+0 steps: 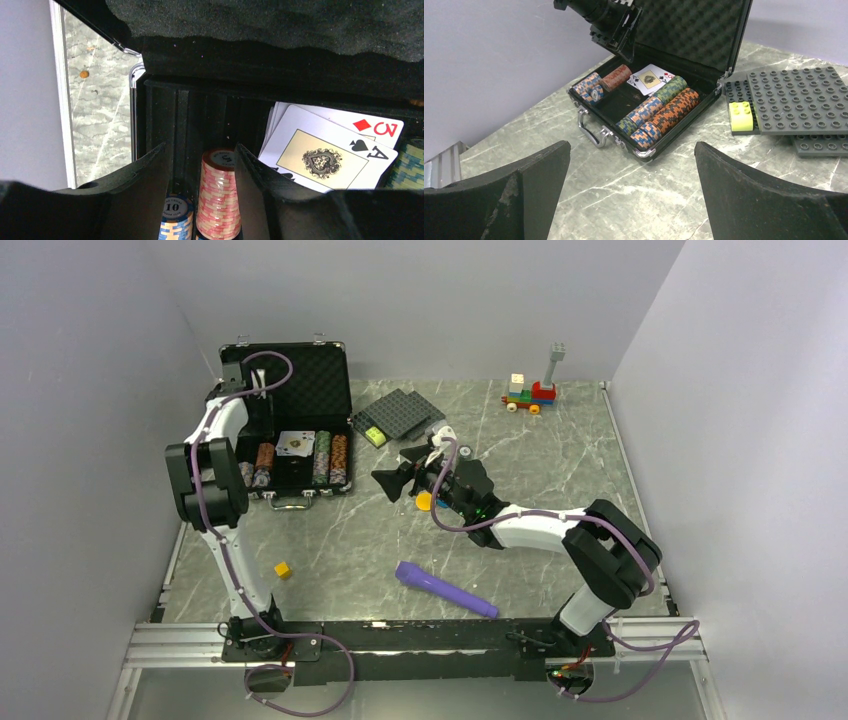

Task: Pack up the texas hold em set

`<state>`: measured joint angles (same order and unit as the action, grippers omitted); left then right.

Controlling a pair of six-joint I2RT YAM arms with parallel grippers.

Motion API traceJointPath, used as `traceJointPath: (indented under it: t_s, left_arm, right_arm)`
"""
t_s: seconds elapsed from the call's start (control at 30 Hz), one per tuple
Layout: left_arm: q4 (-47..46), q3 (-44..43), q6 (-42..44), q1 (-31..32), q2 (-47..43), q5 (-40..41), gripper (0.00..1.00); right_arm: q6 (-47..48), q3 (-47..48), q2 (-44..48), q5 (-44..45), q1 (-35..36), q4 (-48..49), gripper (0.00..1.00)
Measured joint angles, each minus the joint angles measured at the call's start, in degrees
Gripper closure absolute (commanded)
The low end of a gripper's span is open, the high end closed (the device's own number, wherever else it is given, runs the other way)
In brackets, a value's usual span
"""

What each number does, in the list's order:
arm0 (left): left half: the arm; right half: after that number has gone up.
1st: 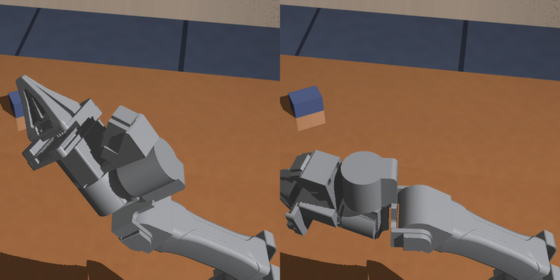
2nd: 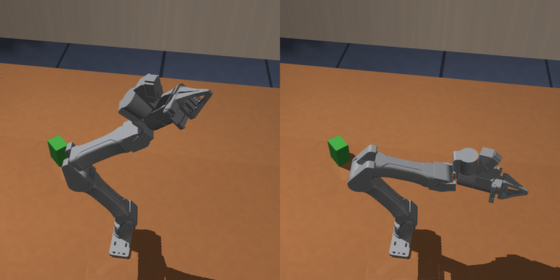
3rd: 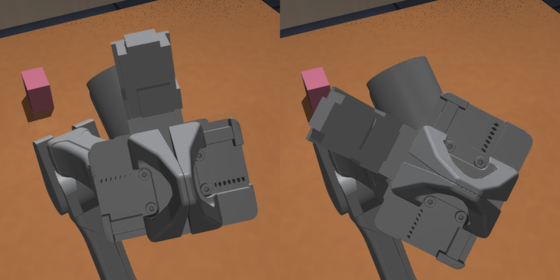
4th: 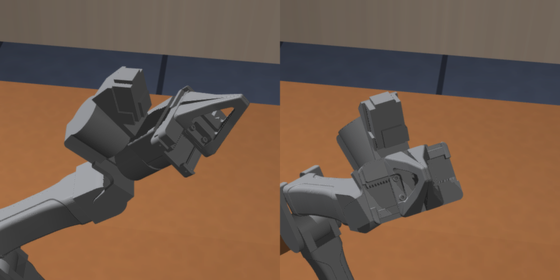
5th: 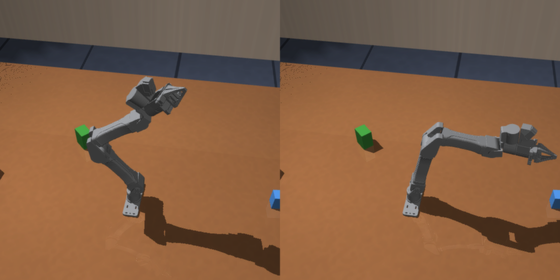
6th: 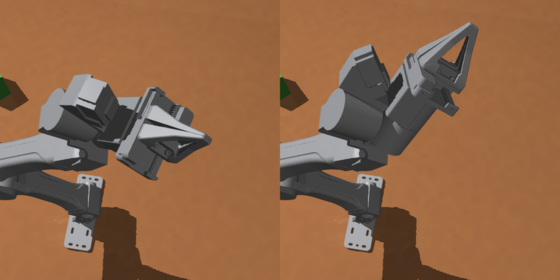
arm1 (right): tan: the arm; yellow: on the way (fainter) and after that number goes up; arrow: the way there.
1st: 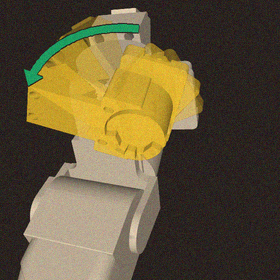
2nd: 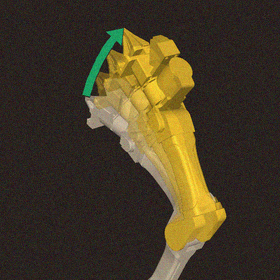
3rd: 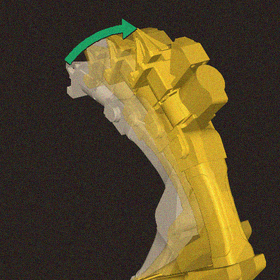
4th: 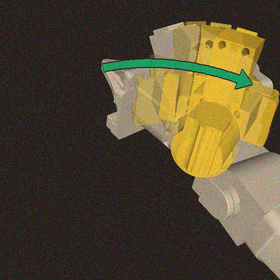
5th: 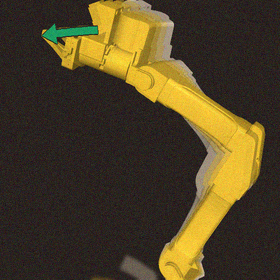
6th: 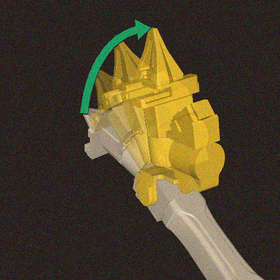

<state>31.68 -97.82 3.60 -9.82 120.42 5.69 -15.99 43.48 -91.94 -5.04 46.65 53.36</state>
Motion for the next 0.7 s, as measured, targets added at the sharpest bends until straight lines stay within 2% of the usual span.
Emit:
traceJointPath:
  t_s: [0.27,0.43,0.7]
  left_arm:
    - [2.5,-1.7,0.1,0.0,2.2,-0.1,0.46]
    - [2.9,-1.7,0.2,-0.1,2.4,-0.4,0.53]
    - [1.9,-0.4,0.2,0.1,2.1,-0.5,0.55]
  right_arm:
    - [0.6,0.4,0.0,0.0,0.0,-0.6,0.0]
    - [0.7,0.4,0.0,0.0,0.0,-0.6,0.0]
    - [1.1,0.4,0.2,0.1,0.0,-0.7,0.0]
